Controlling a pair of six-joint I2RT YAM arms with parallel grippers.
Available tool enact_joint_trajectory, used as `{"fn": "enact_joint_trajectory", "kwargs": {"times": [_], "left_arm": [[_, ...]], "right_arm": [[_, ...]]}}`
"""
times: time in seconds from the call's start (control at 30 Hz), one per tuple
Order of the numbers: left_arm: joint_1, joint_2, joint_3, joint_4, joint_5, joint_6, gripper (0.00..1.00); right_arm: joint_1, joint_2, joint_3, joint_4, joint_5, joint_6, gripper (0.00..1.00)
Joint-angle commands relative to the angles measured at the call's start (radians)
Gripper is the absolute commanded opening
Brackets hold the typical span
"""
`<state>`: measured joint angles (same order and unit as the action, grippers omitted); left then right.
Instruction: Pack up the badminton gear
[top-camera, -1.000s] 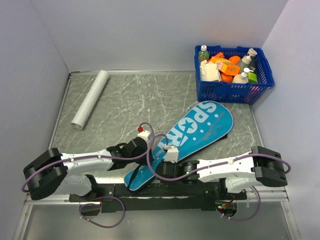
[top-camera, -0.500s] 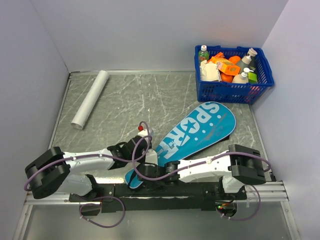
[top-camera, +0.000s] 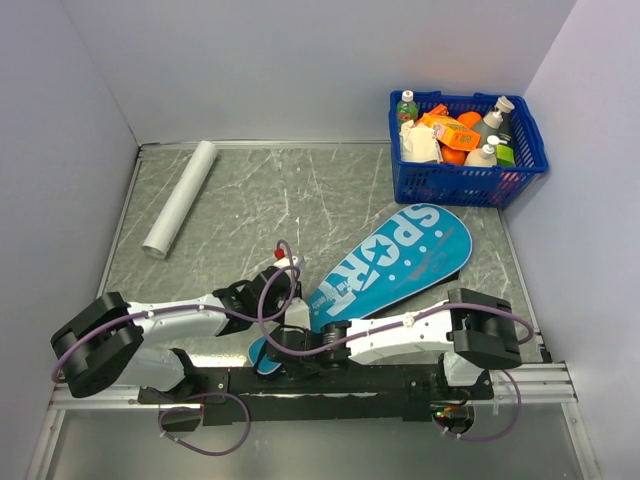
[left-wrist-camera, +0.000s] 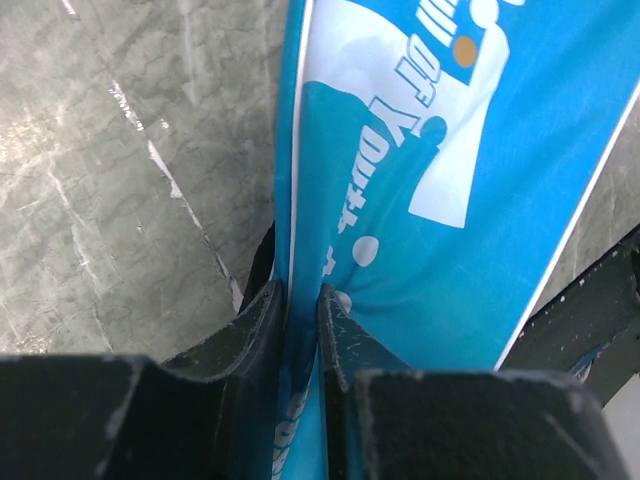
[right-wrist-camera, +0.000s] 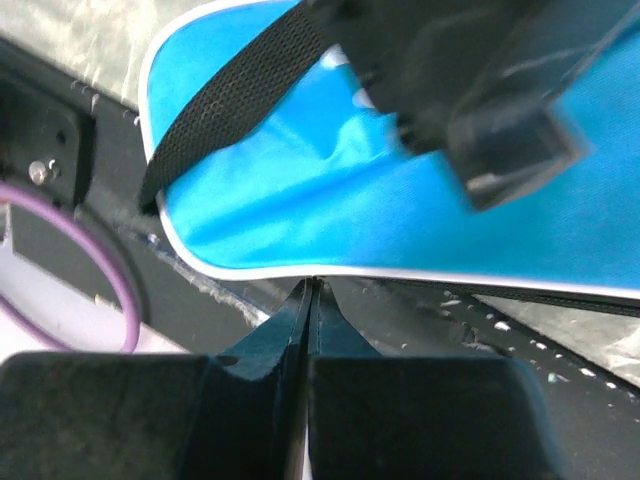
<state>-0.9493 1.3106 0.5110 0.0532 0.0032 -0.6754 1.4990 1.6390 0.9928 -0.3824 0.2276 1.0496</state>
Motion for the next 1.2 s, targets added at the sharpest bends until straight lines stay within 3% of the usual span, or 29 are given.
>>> {"fn": "enact_joint_trajectory", "kwargs": {"times": [0.0, 0.1, 0.2, 0.23, 0.33, 0.43, 0.7, 0.83, 1.17], "left_arm": [[-0.069, 0.010, 0.070, 0.120, 0.138, 0.059, 0.21], [-0.069, -0.030, 0.058, 0.123, 0.153, 0.054, 0.28], [-0.069, -0.086, 0.057, 0.129, 0.192, 0.062, 0.46], [-0.068, -0.103, 0.057, 0.117, 0.190, 0.063, 0.59], [-0.059, -0.165, 0.079, 0.067, 0.138, 0.083, 0.77], [-0.011, -0.171, 0.096, 0.057, 0.164, 0.092, 0.86], [0.029, 0.093, 0.205, 0.177, 0.410, 0.129, 0.90], [0.038, 0.203, 0.251, 0.206, 0.466, 0.138, 0.88], [0.063, 0.070, 0.204, 0.189, 0.451, 0.152, 0.89]], "right_arm": [[0.067, -0.031, -0.015, 0.378, -0.246, -0.313, 0.00], [0.066, -0.082, -0.075, 0.378, -0.209, -0.294, 0.00], [0.066, -0.117, -0.140, 0.413, -0.186, -0.261, 0.00], [0.066, -0.126, -0.158, 0.421, -0.183, -0.252, 0.00], [0.067, -0.163, -0.215, 0.427, -0.159, -0.226, 0.00], [0.066, -0.214, -0.275, 0.436, -0.145, -0.212, 0.00], [0.072, -0.248, -0.338, 0.430, -0.142, -0.207, 0.00], [0.073, -0.249, -0.353, 0.401, -0.117, -0.183, 0.00], [0.073, -0.332, -0.447, 0.372, -0.077, -0.117, 0.00]]}}
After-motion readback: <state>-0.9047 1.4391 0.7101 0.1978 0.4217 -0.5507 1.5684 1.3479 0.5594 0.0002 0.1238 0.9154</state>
